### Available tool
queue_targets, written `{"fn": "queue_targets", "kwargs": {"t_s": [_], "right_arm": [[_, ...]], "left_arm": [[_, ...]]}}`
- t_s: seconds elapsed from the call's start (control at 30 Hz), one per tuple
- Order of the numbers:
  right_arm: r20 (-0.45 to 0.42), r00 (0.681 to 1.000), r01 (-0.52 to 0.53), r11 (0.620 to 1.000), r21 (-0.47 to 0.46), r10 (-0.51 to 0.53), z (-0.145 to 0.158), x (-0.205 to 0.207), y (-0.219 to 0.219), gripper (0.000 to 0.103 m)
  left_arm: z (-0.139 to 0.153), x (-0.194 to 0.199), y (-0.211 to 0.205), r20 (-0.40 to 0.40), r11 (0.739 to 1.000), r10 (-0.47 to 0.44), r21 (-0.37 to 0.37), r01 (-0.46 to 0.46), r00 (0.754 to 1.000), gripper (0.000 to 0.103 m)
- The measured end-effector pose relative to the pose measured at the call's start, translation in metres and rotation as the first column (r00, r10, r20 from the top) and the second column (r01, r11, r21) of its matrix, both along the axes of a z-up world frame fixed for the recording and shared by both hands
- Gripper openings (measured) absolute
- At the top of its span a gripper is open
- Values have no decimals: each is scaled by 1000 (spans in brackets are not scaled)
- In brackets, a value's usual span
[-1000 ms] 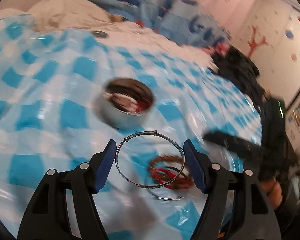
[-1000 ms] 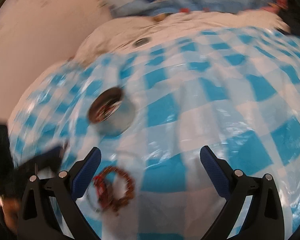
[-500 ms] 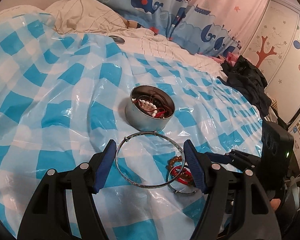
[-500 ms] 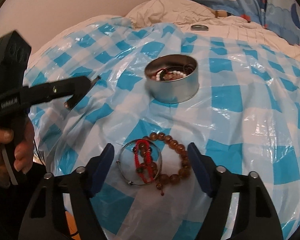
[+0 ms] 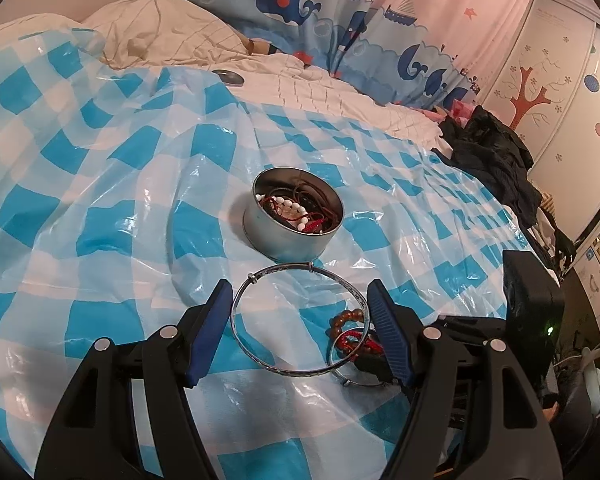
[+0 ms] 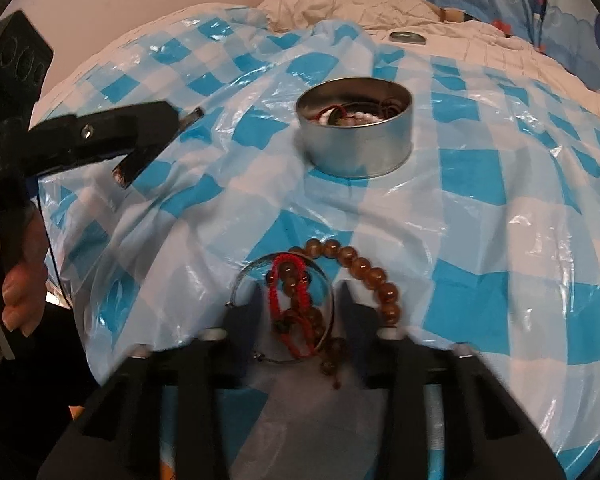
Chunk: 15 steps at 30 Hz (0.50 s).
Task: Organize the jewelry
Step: 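Close the right tool on the red cord bracelet while the left tool holds the silver bangle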
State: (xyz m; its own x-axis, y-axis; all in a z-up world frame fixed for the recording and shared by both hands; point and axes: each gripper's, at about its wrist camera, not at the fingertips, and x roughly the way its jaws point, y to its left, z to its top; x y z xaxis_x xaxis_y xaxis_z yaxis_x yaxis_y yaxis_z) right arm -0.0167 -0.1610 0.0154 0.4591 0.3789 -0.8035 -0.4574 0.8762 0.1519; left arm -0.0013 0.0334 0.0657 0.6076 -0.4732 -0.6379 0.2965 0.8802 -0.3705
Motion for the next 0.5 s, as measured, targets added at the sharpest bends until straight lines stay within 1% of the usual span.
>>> {"fn": "queue_targets", "kwargs": {"t_s": [0.03,0.1,0.2,0.33,0.4,0.5], "right_arm": [[7,1000,-8,1000,2,8,1,-2,1,14],[22,1000,-11,1000,9,11,4,-4,1,11],[38,999,-4,999,33,3,6,-5,-2,11],[51,999,3,996,87,-8,13,-4,-7,11],[52,999,8,997,80,-12,12,-2,-6,11],[49,998,41,999,30,-42,6,4,-7,11]], "left_arm": [[0,-1,-2,1,1000,-1,1,1,1000,65],[0,-2,-3,3,1000,-1,1,1,1000,65],[1,-3,-5,6,1000,0,-1,0,1000,65],[1,-3,-5,7,1000,0,-3,0,1000,65],[0,-2,-4,6,1000,0,-3,0,1000,65],[0,-3,-4,6,1000,0,-4,0,1000,65]]}}
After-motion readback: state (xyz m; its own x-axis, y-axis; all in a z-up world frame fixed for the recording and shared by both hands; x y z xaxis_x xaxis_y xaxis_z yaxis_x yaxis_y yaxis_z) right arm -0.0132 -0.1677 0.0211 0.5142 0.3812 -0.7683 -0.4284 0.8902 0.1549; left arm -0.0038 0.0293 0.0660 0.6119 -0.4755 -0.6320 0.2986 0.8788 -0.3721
